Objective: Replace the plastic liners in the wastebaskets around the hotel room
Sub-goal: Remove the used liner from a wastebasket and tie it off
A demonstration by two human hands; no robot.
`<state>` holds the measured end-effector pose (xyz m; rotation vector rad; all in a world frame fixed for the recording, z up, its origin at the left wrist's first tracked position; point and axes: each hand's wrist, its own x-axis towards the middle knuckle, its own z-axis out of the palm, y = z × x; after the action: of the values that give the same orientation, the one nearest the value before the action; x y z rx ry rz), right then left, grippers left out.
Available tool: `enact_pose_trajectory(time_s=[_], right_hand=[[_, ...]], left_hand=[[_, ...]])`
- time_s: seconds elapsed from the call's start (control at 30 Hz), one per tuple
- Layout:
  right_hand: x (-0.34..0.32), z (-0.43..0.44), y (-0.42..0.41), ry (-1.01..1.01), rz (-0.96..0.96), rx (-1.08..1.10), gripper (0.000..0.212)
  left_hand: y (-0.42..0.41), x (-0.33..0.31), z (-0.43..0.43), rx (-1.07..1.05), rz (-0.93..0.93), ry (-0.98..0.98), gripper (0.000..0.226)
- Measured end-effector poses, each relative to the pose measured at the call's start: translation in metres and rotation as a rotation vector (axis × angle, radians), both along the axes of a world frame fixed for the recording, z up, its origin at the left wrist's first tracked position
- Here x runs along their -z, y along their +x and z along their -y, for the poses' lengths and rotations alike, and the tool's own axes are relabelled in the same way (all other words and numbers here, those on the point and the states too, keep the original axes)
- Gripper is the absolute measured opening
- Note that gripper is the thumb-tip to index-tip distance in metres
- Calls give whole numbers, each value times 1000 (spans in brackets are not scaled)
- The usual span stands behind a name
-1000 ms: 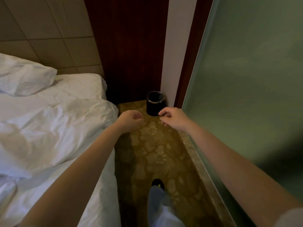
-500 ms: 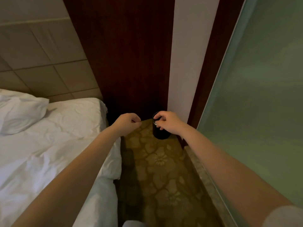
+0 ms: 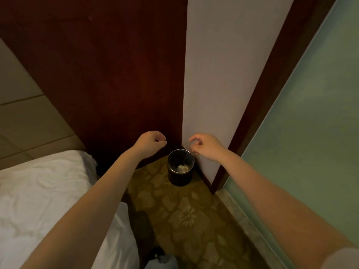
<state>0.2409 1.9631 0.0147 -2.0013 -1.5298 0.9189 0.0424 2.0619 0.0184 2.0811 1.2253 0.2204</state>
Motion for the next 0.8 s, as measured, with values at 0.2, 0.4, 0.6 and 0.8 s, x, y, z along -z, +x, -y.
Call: enact_pose_trajectory(time_s=[0.2,0.4,0.6,0.8], right_hand=[[28,-63,37,-82,-1,90,26],[84,-125,89,-127,-53,104,26],[200,-174,123,-148,-58,120,28],[355,-217,137,-146,-26,141,27]], left_hand=[[30,34,-78,44,-17,-68,29],[76,101,-132,38,-63,-118,28],[124,221,-175,42,-84,-130,28],[148,370,-222,84,-150,-99,31]])
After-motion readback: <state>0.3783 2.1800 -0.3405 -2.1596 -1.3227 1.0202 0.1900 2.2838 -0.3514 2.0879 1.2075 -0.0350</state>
